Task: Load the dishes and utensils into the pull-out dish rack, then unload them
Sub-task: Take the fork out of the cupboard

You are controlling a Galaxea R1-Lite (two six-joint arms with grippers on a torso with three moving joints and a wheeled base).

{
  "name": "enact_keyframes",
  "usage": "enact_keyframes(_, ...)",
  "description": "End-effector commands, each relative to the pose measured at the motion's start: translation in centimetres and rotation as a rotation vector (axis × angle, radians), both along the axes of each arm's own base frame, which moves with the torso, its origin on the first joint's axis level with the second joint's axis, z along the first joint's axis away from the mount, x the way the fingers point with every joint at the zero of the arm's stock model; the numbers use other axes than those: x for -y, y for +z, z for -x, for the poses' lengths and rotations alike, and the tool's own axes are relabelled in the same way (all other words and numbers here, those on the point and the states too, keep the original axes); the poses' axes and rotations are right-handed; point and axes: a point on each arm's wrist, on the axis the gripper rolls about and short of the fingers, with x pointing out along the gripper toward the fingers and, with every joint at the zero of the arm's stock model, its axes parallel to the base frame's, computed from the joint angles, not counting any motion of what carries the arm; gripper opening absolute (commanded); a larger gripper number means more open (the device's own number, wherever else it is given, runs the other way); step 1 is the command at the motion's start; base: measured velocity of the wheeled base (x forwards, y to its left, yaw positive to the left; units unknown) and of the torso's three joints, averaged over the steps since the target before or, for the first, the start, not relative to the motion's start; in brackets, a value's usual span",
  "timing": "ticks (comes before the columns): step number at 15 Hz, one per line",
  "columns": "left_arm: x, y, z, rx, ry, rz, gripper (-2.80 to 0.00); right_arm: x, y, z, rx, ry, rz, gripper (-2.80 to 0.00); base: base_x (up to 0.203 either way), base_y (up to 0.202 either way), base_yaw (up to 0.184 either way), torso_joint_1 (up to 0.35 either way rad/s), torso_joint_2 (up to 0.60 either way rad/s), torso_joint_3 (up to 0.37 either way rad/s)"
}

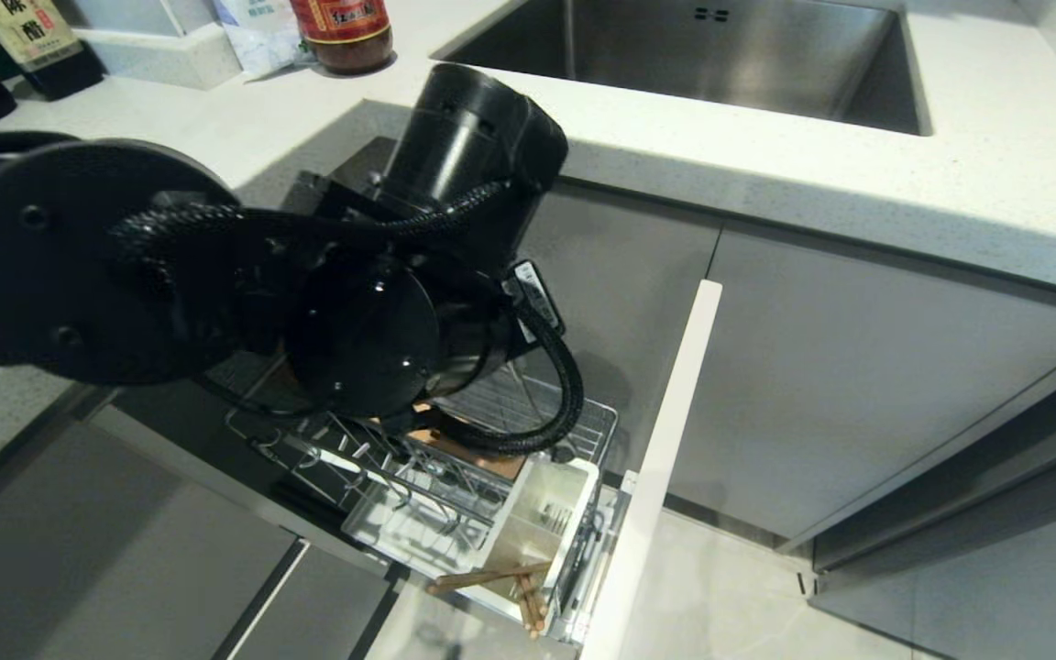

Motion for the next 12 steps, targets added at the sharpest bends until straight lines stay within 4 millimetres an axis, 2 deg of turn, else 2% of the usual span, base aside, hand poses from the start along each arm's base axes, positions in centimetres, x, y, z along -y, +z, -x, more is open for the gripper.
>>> enact_keyframes(1, -1.3, 1.8, 1.0, 0.039, 0.012, 0.044, -2.80, 0.0, 0.0, 0.0, -0.001, 0.000, 0.001, -2.80, 0.000, 0.000, 0.000, 0.000, 0.00, 0.000)
enact_keyframes(8, -6.3, 7.8, 4.4, 0.208, 0.077, 0.150, -2.80, 0.0, 0.0, 0.0, -0.001, 0.000, 0.001, -2.80, 0.000, 0.000, 0.000, 0.000, 0.00, 0.000)
enact_keyframes(12, -10.1, 11.6, 6.7, 0.317, 0.135, 0.240, -2.80, 0.0, 0.0, 0.0, -0.001, 0.000, 0.001, -2.80, 0.000, 0.000, 0.000, 0.000, 0.00, 0.000)
